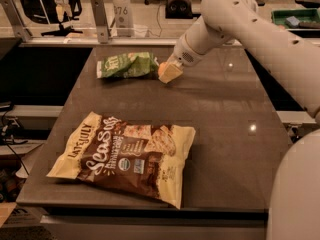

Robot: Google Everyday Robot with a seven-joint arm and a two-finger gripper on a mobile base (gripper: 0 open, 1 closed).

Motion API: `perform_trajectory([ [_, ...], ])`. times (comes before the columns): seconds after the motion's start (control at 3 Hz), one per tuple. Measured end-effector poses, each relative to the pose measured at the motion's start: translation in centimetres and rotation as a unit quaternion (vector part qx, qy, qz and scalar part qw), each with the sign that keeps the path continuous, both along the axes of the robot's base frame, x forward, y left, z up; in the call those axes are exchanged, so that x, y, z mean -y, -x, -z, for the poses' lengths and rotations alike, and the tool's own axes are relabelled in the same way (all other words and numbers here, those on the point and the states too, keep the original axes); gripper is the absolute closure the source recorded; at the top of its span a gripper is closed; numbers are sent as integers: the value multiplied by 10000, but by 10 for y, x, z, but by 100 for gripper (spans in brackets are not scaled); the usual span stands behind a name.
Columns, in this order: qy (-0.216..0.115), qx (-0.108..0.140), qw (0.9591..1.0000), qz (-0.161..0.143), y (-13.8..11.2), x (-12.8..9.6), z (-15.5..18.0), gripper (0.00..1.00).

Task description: Move brown chip bag near orange

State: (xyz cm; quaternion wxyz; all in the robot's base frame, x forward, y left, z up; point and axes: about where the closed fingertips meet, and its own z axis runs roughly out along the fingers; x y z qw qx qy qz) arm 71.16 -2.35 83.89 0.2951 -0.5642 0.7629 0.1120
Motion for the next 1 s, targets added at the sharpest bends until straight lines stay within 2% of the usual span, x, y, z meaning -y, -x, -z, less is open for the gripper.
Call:
perform_trajectory([
  [0.33,-31,-7,10000,-8,-2,-2,3,14],
  [0.67,-47,-30,10000,-39,-1,2,3,0],
  [1.0,-47,-31,10000,-39,-1,2,4,0],
])
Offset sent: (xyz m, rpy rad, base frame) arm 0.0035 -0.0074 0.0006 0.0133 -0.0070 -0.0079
